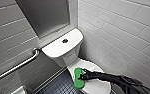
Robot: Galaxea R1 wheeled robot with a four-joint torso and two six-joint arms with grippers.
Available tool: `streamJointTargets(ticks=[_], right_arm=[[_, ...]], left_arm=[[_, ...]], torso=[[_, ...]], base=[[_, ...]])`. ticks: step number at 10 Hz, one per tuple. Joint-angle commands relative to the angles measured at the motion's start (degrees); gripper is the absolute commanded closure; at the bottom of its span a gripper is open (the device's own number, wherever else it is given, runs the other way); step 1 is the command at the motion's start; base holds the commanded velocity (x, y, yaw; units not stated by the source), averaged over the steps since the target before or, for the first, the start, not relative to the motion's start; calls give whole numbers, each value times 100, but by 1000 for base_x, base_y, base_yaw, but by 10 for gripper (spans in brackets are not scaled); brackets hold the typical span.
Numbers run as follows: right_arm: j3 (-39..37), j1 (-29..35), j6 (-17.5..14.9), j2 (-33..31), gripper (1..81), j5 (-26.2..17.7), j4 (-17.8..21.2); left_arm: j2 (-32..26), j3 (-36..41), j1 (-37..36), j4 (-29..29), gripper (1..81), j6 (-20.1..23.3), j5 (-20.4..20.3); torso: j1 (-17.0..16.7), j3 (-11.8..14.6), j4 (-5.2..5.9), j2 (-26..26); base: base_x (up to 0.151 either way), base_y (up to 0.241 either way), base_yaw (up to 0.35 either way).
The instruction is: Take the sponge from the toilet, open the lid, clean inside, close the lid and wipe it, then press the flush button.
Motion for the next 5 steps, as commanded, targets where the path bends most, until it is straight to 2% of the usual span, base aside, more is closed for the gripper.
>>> streamJointTargets(ticks=[1, 3, 5], right_arm=[[-145, 148, 15, 258, 811, 231, -232], [-5, -27, 33, -23, 811, 249, -205], [547, -316, 41, -610, 811, 309, -161]], left_arm=[[-74, 71, 155, -41, 10, 41, 475], [-65, 71, 173, -41, 10, 41, 475], [-74, 71, 208, -32, 10, 41, 466]], torso=[[0, 0, 0, 0], [0, 0, 0, 0], [0, 2, 0, -2]], base=[[0, 0, 0], [0, 0, 0], [0, 0, 0]])
